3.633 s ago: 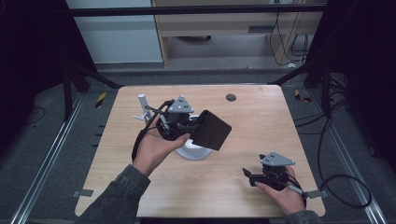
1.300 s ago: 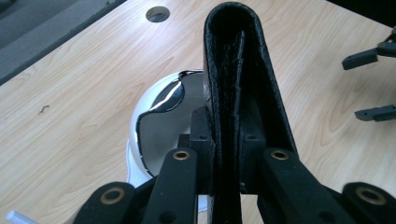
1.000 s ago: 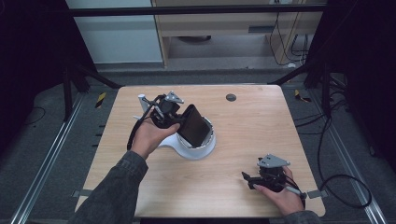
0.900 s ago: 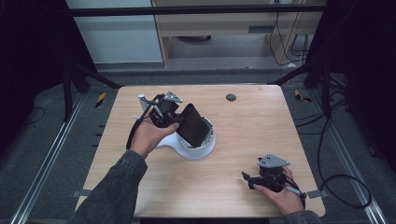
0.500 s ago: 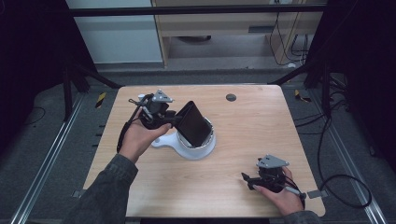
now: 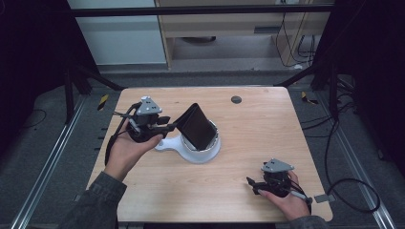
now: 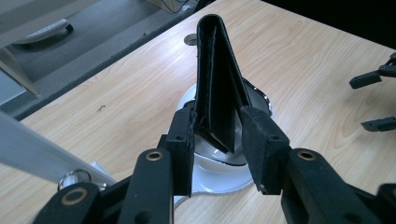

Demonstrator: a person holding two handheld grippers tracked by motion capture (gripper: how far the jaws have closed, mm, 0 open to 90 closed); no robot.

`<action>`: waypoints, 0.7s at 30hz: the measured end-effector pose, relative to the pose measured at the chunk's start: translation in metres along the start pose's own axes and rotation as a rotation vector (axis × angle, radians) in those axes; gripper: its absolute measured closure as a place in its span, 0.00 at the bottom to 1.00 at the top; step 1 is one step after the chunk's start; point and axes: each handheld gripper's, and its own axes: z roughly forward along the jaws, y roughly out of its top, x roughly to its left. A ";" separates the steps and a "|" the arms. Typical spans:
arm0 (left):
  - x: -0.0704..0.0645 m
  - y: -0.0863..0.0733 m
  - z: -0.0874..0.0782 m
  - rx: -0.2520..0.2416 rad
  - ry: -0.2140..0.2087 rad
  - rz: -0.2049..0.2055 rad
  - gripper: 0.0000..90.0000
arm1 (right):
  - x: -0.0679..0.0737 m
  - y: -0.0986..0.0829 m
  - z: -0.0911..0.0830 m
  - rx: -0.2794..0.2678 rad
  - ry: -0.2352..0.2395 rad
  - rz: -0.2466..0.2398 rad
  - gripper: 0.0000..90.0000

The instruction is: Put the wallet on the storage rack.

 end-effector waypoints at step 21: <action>-0.025 -0.042 -0.009 -0.016 -0.034 0.017 0.38 | 0.000 0.000 0.001 0.003 0.001 0.002 0.15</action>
